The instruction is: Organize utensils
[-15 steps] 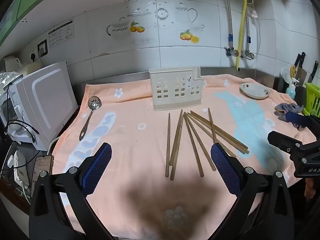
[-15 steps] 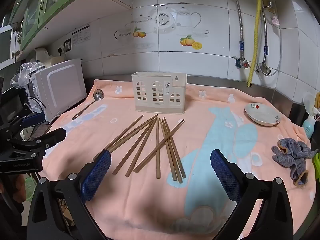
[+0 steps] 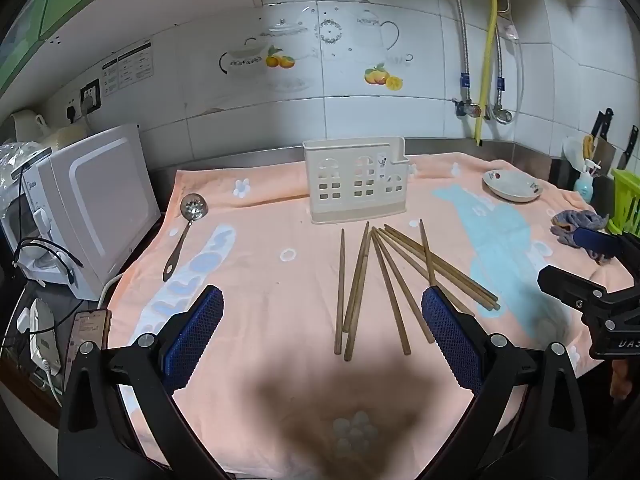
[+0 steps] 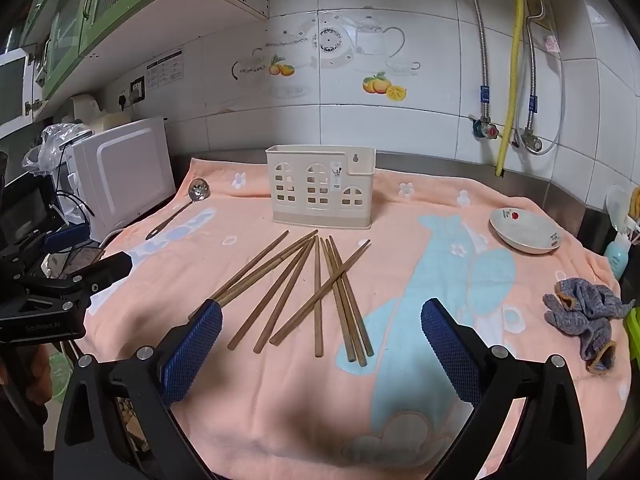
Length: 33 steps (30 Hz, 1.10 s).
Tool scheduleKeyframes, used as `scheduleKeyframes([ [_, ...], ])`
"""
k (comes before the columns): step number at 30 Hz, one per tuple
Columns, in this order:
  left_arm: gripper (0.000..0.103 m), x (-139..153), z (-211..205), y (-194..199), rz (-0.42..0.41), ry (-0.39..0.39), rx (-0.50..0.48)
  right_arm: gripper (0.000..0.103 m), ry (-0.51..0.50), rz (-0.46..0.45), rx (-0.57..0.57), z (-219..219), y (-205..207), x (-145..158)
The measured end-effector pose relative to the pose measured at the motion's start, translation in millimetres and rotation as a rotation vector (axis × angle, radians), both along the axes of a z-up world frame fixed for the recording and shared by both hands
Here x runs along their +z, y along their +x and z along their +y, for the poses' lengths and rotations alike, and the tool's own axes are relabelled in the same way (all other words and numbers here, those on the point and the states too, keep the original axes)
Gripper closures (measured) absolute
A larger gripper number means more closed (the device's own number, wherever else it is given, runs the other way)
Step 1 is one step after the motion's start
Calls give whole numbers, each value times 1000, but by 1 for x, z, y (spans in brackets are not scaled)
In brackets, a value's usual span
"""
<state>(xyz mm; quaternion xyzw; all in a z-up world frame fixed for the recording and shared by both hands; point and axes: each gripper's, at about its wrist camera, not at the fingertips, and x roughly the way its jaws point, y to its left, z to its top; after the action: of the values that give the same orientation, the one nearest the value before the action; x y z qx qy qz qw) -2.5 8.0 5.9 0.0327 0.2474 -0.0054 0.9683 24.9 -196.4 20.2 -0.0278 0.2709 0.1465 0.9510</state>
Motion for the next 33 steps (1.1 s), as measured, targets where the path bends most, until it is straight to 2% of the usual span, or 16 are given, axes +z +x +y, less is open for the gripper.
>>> scheduleKeyframes([
  [33, 5, -4, -6, 1, 9, 2, -2, 6, -2, 2, 0, -1, 1, 0],
])
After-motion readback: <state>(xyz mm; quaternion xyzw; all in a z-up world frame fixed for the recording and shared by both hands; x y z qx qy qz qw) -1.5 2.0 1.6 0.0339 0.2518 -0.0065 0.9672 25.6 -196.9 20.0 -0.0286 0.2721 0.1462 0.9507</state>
